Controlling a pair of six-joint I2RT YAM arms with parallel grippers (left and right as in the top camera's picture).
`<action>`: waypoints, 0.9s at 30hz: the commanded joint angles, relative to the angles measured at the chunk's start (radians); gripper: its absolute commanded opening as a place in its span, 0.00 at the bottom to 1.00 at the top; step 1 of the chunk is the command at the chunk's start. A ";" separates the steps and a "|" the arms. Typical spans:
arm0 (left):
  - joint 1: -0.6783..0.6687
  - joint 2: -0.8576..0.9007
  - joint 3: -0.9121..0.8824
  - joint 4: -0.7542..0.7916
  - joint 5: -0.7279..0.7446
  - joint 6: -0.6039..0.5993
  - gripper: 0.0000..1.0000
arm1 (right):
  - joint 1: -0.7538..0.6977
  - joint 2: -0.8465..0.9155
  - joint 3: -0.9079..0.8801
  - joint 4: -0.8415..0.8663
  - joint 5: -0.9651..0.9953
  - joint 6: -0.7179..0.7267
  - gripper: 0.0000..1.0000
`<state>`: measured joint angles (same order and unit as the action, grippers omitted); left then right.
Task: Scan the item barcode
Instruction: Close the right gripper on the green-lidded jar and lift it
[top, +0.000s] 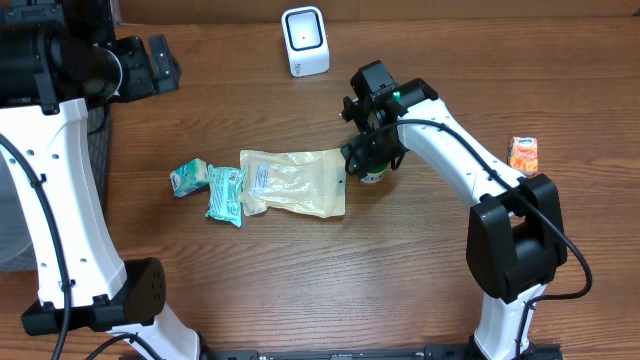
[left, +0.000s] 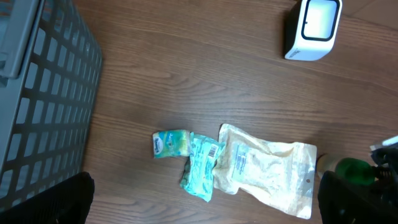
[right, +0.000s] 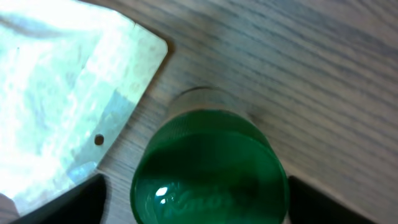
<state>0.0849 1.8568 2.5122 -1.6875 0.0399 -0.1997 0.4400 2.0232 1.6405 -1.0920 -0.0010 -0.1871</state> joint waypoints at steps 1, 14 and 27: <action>-0.006 0.003 0.010 -0.002 -0.006 0.017 1.00 | -0.002 -0.001 -0.006 0.021 -0.019 -0.024 0.75; -0.006 0.003 0.010 -0.002 -0.006 0.017 0.99 | -0.004 -0.001 -0.006 0.024 -0.019 0.575 0.62; -0.006 0.003 0.010 -0.002 -0.006 0.017 1.00 | -0.003 -0.001 -0.006 0.071 -0.046 1.494 0.48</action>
<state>0.0849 1.8568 2.5122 -1.6875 0.0399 -0.1997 0.4381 2.0228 1.6398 -1.0271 -0.0044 1.0431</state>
